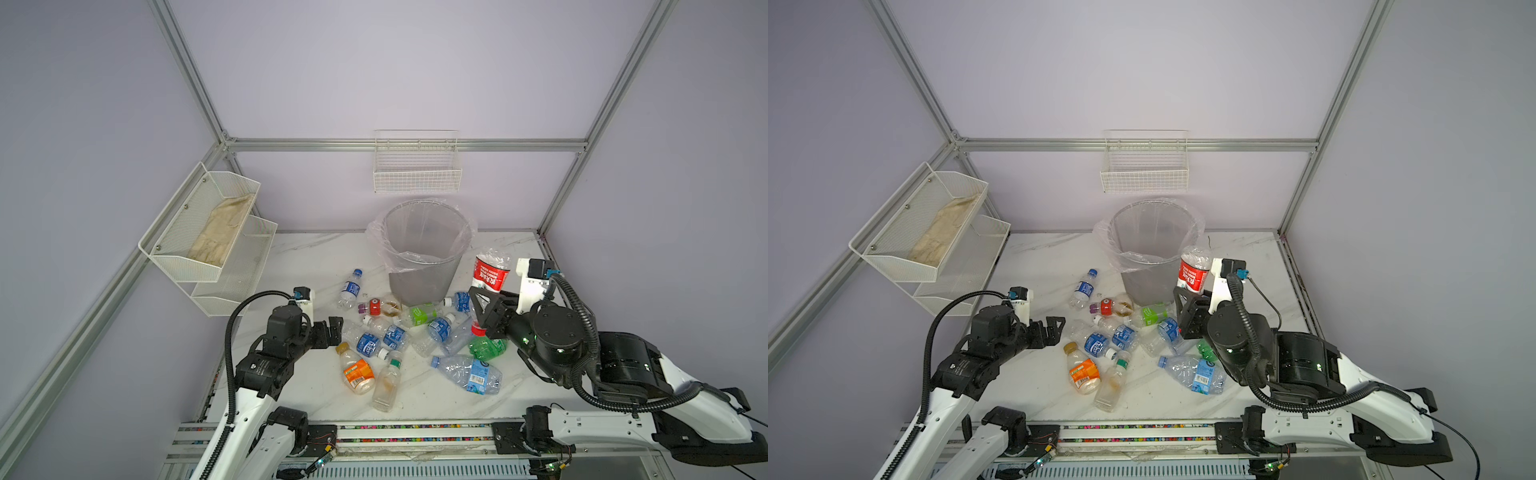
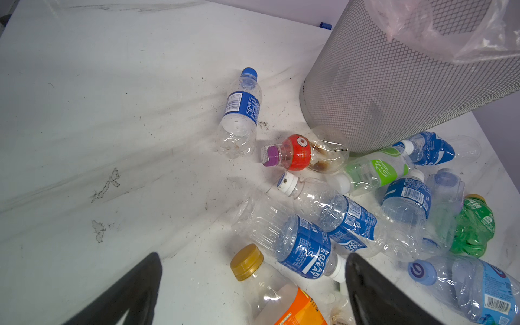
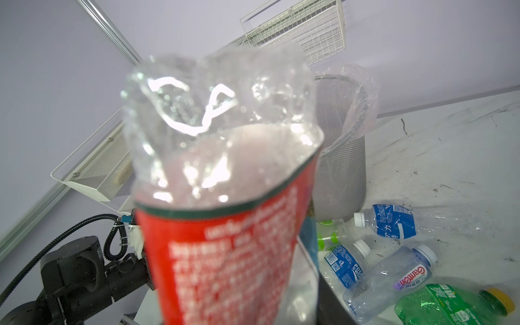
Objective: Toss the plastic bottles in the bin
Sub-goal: 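Carry the red-labelled bottle with the right gripper over the wastebasket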
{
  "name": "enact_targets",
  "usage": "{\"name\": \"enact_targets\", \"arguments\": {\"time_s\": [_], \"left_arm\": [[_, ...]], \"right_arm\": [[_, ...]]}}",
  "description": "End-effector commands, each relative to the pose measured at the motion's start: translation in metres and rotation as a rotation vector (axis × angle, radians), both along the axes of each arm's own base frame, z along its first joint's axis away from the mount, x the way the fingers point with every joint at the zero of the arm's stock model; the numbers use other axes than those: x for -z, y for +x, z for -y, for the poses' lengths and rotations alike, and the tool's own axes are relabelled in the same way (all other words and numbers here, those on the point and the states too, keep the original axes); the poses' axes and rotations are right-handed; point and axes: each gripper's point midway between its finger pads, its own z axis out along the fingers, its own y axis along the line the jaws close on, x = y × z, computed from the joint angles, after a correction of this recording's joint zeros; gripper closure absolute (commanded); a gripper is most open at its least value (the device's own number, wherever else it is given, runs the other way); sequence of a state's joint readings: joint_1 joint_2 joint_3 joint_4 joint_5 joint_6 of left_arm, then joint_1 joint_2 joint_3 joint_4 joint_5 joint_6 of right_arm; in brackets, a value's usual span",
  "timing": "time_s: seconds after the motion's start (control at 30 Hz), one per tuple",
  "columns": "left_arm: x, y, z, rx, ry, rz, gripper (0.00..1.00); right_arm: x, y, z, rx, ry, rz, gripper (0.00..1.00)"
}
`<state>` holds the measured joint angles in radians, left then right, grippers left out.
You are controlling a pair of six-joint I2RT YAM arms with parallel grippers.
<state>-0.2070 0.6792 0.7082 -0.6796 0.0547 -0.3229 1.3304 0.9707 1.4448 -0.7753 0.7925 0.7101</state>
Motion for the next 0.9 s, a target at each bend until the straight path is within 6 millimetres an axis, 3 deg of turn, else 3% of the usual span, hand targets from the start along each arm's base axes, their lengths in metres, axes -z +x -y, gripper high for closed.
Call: {"name": "enact_targets", "arguments": {"time_s": [0.0, 0.37, 0.47, 0.63, 0.87], "left_arm": [[-0.012, 0.002, 0.003, 0.006, -0.009, 0.027, 0.0], [-0.011, 0.002, 0.004, 0.013, -0.009, 0.024, 0.0], [-0.011, 0.002, 0.005, 0.016, -0.01, 0.022, 0.0], [-0.01, 0.002, 0.005, 0.017, -0.008, 0.019, 0.0], [-0.01, 0.003, 0.004, 0.015, -0.005, 0.022, 0.0]], "right_arm": [[-0.016, 0.008, -0.001, 0.056, -0.029, 0.044, 0.64], [-0.052, 0.019, -0.012, 0.094, -0.072, 0.111, 0.63], [-0.05, 0.033, -0.022, 0.095, -0.123, 0.108, 0.63], [-0.041, 0.072, -0.041, 0.045, -0.17, 0.068, 0.63], [-0.037, 0.096, -0.05, 0.055, -0.203, 0.06, 0.63]]}}
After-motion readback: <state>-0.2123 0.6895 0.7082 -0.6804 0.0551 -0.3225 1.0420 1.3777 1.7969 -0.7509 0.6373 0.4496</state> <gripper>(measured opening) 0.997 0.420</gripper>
